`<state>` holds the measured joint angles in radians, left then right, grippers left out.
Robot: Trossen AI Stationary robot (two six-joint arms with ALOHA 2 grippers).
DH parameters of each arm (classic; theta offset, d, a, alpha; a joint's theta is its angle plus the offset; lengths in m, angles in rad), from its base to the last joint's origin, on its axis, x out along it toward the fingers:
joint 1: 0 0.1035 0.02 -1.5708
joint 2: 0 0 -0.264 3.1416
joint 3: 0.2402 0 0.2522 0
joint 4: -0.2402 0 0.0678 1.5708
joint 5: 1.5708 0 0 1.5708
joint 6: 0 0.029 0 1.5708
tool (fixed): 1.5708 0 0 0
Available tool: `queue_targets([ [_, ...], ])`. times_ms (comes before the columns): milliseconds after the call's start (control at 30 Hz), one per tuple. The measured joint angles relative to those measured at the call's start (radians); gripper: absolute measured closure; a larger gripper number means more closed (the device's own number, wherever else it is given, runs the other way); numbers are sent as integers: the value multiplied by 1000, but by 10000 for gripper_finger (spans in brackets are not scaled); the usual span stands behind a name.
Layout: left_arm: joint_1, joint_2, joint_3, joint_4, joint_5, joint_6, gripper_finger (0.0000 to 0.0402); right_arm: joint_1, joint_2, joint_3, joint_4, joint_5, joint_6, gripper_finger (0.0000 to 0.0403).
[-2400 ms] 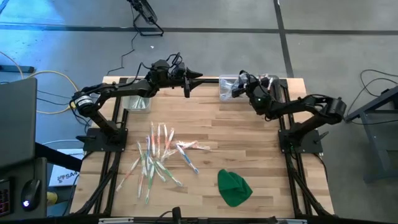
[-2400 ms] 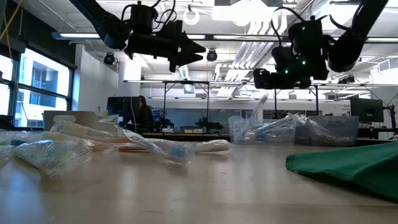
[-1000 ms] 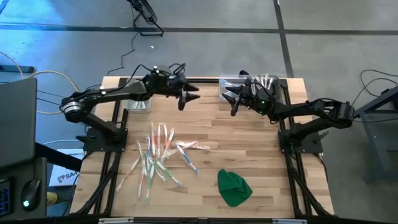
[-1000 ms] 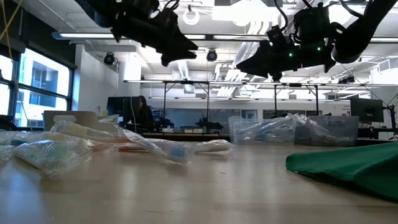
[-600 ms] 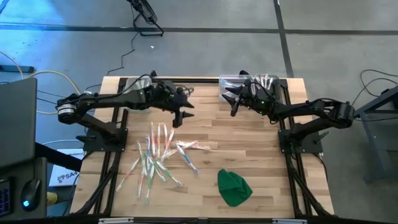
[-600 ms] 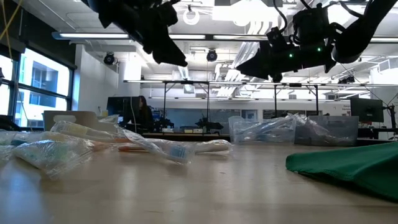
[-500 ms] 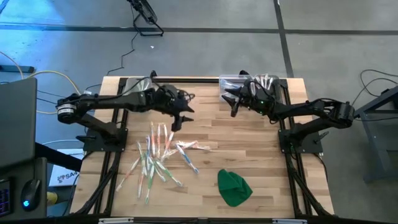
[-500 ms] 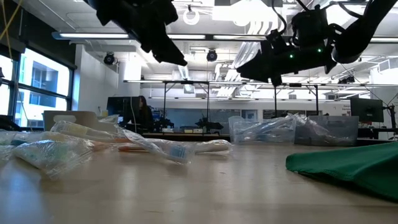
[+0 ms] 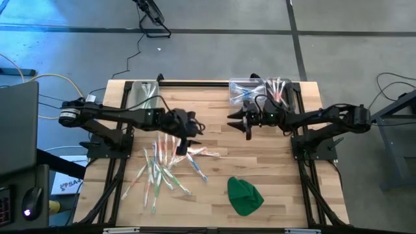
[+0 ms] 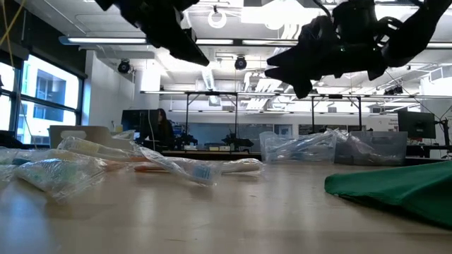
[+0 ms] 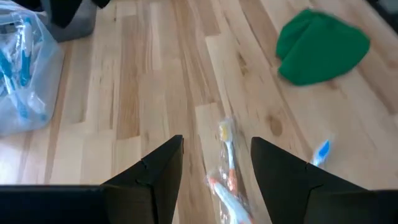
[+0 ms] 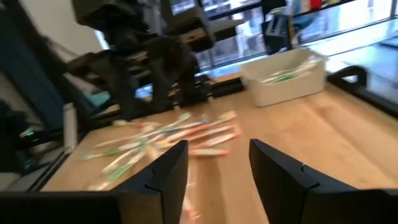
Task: Pick & Place Toothbrushes
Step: Put the blue toothbrush into the transparent bin
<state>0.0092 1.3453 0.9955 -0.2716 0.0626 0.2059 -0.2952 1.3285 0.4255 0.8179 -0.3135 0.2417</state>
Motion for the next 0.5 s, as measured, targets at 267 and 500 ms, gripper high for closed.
queue_targets([
  [267,-91,0,0,-88,-93,-2,218,89,-2,0,-2,-11,20,349],
  [500,-117,17,0,-88,-93,-55,218,144,-8,0,-2,-35,27,394],
])
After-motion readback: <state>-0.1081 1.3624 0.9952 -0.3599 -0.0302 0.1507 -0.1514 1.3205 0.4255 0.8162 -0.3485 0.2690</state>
